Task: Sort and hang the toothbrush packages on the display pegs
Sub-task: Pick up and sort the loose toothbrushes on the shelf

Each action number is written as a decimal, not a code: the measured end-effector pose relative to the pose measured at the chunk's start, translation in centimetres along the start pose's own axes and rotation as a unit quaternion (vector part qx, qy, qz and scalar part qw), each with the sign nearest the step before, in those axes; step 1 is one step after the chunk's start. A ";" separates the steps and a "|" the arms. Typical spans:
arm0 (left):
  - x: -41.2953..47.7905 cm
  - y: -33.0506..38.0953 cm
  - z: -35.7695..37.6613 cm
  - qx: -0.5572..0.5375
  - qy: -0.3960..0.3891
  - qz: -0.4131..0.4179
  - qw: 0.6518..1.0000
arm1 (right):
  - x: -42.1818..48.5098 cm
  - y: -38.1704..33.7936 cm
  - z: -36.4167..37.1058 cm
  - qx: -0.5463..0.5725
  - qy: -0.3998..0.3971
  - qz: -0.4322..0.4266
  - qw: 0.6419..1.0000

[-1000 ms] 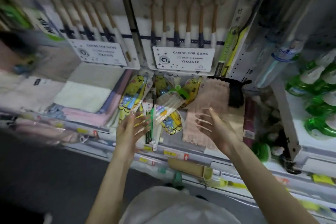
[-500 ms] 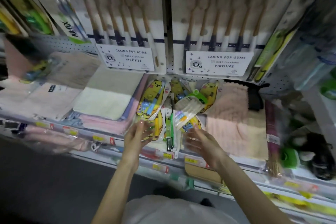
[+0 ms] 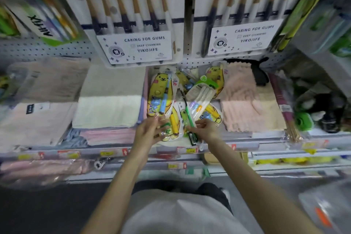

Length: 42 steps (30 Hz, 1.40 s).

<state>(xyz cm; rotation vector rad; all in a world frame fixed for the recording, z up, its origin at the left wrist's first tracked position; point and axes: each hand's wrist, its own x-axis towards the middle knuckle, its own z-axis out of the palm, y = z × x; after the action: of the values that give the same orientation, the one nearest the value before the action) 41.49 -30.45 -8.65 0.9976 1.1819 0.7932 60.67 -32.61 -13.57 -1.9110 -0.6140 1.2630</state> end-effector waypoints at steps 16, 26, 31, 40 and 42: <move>0.9 0.6 -0.1 -0.035 -0.051 -0.011 0.998 | -2.4 0.9 -4.6 0.229 0.012 0.027 0.973; 1.4 1.5 4.4 -0.007 -0.134 -0.018 0.991 | -6.9 0.5 -4.1 0.253 -0.104 -0.006 0.962; 1.5 2.9 6.9 0.012 -0.170 -0.008 0.985 | -7.5 0.3 -4.8 0.187 -0.110 -0.055 0.975; -0.7 4.1 11.0 0.045 -0.209 0.069 0.974 | -8.0 0.7 -8.2 0.054 -0.122 -0.162 0.978; -1.5 5.0 12.6 0.054 -0.220 0.108 0.968 | -7.9 0.9 -9.8 0.046 -0.111 -0.178 0.977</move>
<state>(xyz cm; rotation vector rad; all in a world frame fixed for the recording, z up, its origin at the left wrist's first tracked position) 53.49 -32.47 -2.50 1.3299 0.7451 0.6355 66.48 -42.08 -7.66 -1.5120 -0.9500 1.2520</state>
